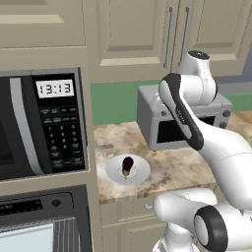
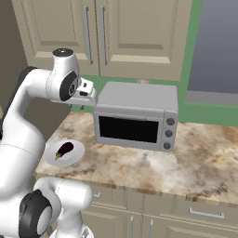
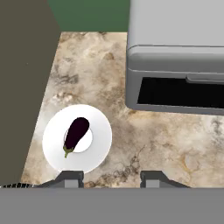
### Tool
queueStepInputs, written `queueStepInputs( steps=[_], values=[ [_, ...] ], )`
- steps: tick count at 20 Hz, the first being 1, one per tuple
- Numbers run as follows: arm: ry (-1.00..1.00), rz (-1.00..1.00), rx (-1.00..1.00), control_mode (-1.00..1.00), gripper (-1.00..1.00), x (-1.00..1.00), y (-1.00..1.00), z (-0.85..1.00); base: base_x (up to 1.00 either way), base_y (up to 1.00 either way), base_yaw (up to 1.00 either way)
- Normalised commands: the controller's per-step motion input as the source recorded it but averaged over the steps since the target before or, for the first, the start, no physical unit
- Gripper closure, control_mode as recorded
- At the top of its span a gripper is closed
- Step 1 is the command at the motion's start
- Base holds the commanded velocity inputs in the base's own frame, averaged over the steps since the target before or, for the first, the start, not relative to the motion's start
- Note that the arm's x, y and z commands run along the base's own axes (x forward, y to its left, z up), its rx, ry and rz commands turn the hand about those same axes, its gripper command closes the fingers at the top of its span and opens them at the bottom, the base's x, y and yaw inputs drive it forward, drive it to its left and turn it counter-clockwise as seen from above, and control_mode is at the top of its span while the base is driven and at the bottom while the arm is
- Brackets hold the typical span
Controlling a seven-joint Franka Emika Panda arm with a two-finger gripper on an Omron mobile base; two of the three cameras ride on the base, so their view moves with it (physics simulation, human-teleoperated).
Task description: Place the eggplant on the rack of the oven.
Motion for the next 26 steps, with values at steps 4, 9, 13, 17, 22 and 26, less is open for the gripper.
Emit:
queueStepInputs(
  steps=[4,9,13,17,22,26],
  values=[
    [0.00,0.00,0.01,-1.00,-1.00,0.01,0.05,-0.06,0.00,0.00,0.00],
    [-0.03,0.00,0.22,-1.00,-1.00,-0.03,0.58,-0.69,0.00,0.00,0.00],
    [0.00,0.00,0.08,-1.00,-1.00,-0.23,0.50,-0.59,0.00,0.00,0.00],
    [0.03,0.00,-0.01,-1.00,-1.00,-0.15,0.52,-0.42,0.00,0.00,0.00],
    [0.05,0.00,-0.07,-1.00,-1.00,0.00,0.06,-0.60,0.00,0.00,0.00],
    [0.10,0.00,-0.09,-1.00,-1.00,0.01,-0.03,-0.58,0.00,0.00,0.00]
  ],
)
